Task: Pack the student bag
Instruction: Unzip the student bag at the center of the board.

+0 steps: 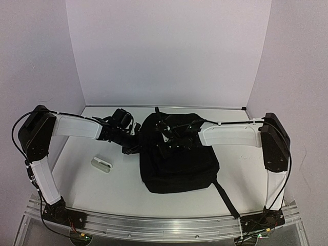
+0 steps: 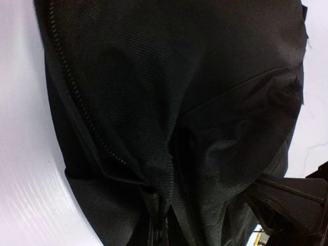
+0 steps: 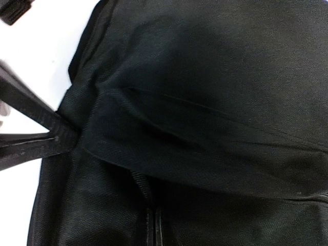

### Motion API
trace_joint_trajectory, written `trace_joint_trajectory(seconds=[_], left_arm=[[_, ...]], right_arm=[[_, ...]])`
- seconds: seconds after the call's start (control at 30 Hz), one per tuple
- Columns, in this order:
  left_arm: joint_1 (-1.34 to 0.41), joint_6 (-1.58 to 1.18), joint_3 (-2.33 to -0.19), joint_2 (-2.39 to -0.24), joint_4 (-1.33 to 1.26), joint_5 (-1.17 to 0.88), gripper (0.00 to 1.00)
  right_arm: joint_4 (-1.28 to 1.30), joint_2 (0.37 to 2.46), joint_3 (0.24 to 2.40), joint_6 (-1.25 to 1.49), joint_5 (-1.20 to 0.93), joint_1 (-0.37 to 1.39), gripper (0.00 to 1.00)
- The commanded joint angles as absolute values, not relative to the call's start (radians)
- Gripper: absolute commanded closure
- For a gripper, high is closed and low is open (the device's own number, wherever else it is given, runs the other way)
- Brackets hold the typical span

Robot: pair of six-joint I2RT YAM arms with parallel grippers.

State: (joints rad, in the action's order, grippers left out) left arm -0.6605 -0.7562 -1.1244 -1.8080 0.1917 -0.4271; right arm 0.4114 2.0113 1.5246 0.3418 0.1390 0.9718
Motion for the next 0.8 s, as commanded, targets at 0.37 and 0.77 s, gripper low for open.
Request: trace_joint_trajectory(seconds=[0.37,0.77], left_arm=[[-0.629,-0.639,-1.095,-1.716,0.244,-0.363,1.0],[-0.633,-0.528,-0.975,-1.639,0.166,-0.57,1.0]], right_arm=[[0.635,1.794,1.381,0.688,0.613,0.849,1.0],[0.563,1.729,1.299,0.623,0.542,0.703,1.0]])
